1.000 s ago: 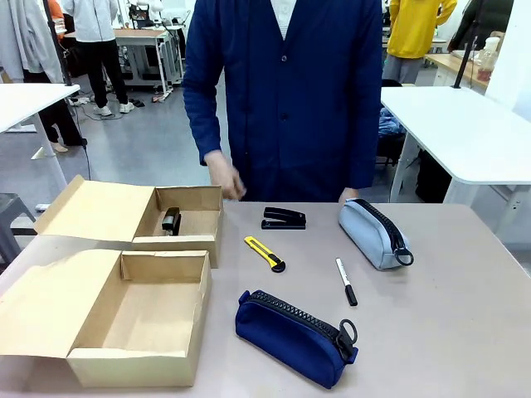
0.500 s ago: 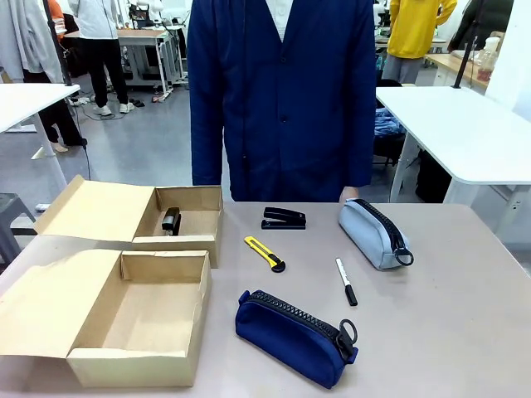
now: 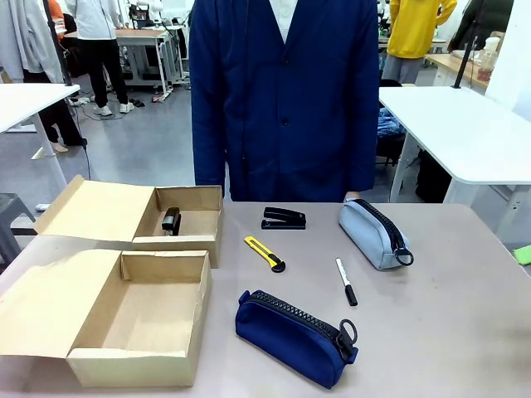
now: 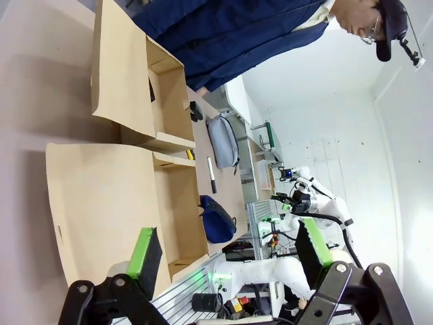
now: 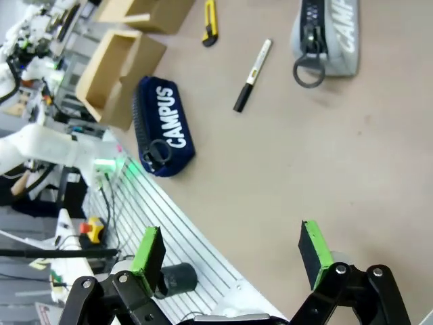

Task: Place items inside the box.
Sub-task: Pick up a Pencil pouch or Stapler and place it inside the Mailer Box closest to the robot.

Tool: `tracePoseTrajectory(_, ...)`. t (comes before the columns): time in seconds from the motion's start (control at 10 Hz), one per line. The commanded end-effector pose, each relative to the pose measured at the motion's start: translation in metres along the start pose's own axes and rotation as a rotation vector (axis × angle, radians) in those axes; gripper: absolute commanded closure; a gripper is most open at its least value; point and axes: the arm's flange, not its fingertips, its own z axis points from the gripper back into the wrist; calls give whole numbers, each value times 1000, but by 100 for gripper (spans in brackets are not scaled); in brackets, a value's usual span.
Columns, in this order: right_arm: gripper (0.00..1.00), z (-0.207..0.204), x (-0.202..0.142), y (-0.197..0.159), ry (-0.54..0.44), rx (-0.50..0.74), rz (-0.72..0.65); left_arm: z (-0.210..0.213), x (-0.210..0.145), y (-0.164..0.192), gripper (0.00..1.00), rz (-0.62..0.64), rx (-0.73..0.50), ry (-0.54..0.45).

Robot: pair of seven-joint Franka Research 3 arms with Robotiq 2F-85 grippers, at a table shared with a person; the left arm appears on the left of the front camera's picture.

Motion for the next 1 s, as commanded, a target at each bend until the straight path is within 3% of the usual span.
tracePoseTrajectory(0.0, 0, -1, -6, -8, 3, -33, -51, 0, 0, -2, 0, -19, -18, -9)
tracePoseTrajectory(0.1, 0, -4, -5, -8, -38, -102, -30, 0, 0, -2, 0, -19, -18, -9)
tracePoseTrajectory(0.2, 0, 0, -2, -5, 3, -6, -19, 0, 0, -2, 0, -19, -18, -9)
tracePoseTrajectory(0.4, 0, 0, -2, -5, 3, -6, -19, 0, 0, -2, 0, -19, -18, -9)
tracePoseTrajectory(0.6, 0, -6, 4, -9, 18, -91, -1, 0, 0, -2, 0, -19, -18, -9)
tracePoseTrajectory(0.9, 0, -57, 92, -20, 142, -254, 79, 0, 0, -2, 0, -19, -18, -9)
